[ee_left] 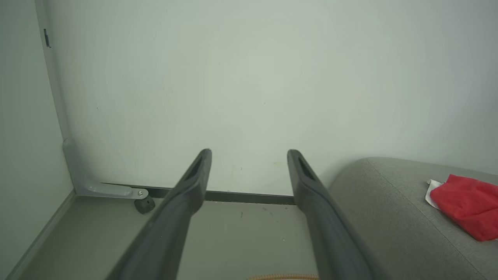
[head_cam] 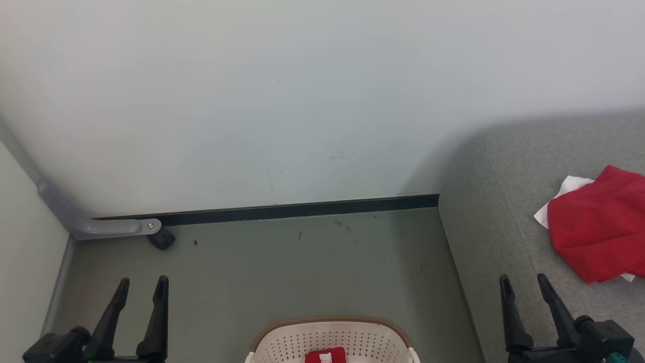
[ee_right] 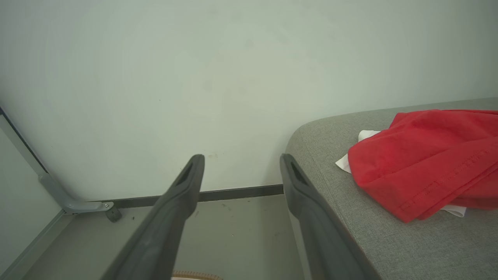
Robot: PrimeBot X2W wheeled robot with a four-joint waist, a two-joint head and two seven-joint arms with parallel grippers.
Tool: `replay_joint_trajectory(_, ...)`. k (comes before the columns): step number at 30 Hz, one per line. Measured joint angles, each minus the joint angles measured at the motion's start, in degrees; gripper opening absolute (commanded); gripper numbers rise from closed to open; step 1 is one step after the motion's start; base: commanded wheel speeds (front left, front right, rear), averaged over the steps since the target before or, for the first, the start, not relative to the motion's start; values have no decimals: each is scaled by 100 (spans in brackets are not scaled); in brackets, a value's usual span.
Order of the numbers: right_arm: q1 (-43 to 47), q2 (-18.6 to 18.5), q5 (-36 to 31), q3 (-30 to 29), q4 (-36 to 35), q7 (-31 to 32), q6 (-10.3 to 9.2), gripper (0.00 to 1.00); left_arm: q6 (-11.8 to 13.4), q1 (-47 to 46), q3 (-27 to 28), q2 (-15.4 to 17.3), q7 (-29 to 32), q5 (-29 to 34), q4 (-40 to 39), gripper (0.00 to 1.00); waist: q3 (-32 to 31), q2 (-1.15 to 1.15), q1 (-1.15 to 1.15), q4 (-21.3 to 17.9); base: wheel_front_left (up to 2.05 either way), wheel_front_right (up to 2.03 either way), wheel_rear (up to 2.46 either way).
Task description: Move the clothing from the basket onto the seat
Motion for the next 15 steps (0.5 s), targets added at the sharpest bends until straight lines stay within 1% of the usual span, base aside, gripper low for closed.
replay_joint_trajectory(10, -48, 37, -43, -24, 7, -3, 24, 100, -114, 25, 185, -77, 0, 119, -76, 100, 94, 0, 0, -28, 0, 0, 0)
replay_joint_trajectory(15, -221, 62, -138, -23, -112, -9, 24, 100, -288, 29, 147, -98, 0, 177, -147, 100, 252, 0, 0, -72, 0, 0, 0)
